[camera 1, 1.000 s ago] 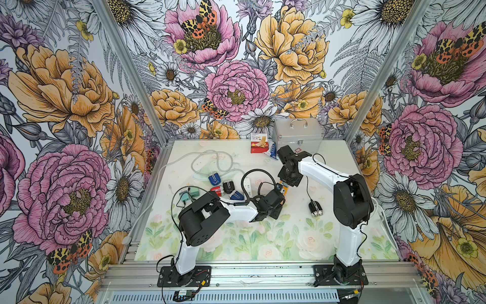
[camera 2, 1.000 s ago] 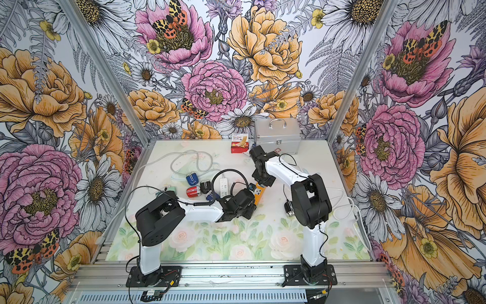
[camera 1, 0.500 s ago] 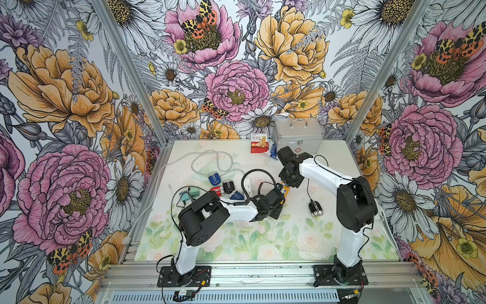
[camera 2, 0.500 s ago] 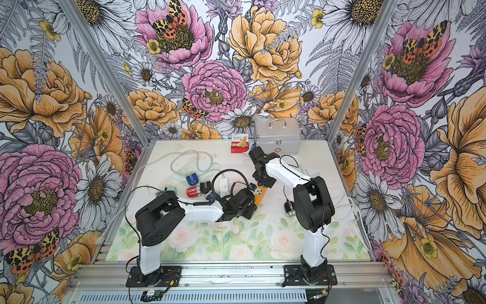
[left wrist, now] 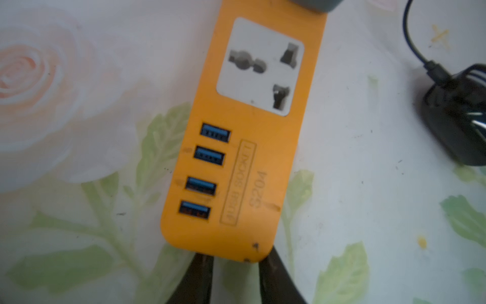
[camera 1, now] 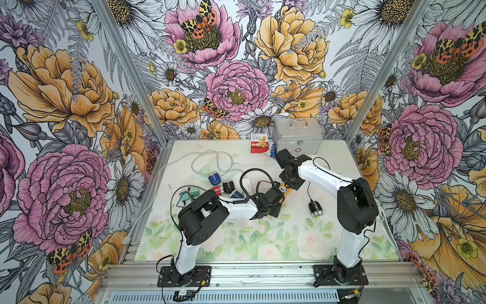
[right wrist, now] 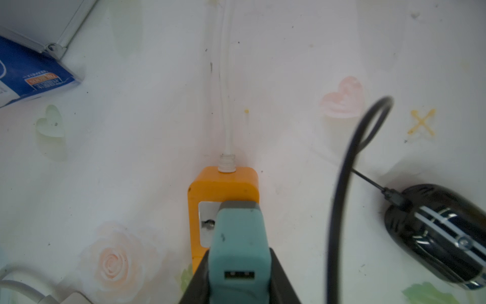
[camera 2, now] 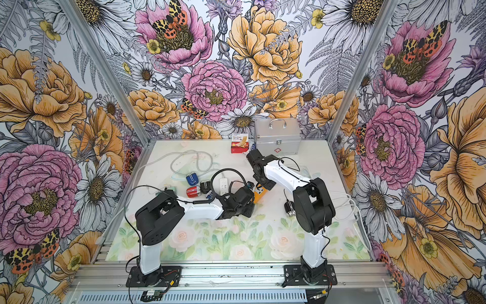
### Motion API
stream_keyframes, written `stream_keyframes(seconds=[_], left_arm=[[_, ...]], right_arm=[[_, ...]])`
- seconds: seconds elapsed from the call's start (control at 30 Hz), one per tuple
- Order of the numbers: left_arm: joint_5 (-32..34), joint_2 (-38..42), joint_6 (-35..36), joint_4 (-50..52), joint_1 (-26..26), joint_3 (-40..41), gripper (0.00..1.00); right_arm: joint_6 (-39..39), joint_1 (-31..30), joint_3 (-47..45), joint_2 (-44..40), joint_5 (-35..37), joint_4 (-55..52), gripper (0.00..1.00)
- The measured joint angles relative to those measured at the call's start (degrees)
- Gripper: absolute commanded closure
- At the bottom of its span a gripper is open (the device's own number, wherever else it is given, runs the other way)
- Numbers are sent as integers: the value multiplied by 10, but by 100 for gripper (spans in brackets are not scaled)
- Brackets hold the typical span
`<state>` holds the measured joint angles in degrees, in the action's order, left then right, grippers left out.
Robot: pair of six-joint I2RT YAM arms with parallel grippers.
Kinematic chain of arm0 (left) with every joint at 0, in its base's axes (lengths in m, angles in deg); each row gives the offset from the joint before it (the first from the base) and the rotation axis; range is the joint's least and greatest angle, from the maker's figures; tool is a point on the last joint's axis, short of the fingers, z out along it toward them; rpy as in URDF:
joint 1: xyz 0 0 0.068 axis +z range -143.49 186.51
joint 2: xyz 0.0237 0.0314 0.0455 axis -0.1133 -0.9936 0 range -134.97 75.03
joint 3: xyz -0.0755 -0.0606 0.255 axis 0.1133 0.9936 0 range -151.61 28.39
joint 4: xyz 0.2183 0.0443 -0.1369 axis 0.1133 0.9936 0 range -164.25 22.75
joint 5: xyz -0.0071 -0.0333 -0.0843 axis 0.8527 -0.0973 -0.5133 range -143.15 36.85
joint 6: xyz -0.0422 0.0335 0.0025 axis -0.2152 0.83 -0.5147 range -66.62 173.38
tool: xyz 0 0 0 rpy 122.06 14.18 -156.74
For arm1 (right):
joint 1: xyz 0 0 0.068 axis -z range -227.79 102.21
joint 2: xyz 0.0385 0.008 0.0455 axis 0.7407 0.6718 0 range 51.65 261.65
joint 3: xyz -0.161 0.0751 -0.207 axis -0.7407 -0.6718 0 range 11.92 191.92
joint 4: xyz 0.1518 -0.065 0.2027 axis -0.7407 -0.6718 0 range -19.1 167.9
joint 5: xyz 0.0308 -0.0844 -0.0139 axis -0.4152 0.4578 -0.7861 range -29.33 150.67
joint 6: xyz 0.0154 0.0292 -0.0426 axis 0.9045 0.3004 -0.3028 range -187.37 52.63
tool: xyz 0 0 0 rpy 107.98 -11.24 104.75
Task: Unplug the electric shaver
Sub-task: Remove the plug from the socket.
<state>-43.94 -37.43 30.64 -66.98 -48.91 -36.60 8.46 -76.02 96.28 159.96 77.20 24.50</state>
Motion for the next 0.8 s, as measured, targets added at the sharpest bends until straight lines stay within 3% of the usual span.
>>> stream_keyframes(seconds=[0.2, 0.27, 0.37, 0.4, 0.8], left_arm=[[-2, 0, -9, -7, 2, 4, 90], [-3, 3, -7, -23, 1, 13, 76], [-2, 13, 6, -40, -7, 30, 44], [3, 20, 11, -43, -10, 38, 40], [64, 43, 85, -30, -7, 71, 32]], right_arm=[[17, -1, -6, -6, -9, 5, 100], [15, -3, -6, -7, -18, 7, 100], [7, -4, -5, -7, -41, 14, 100], [3, -3, -5, -6, -47, 17, 100], [-73, 17, -6, -6, -93, -13, 100]])
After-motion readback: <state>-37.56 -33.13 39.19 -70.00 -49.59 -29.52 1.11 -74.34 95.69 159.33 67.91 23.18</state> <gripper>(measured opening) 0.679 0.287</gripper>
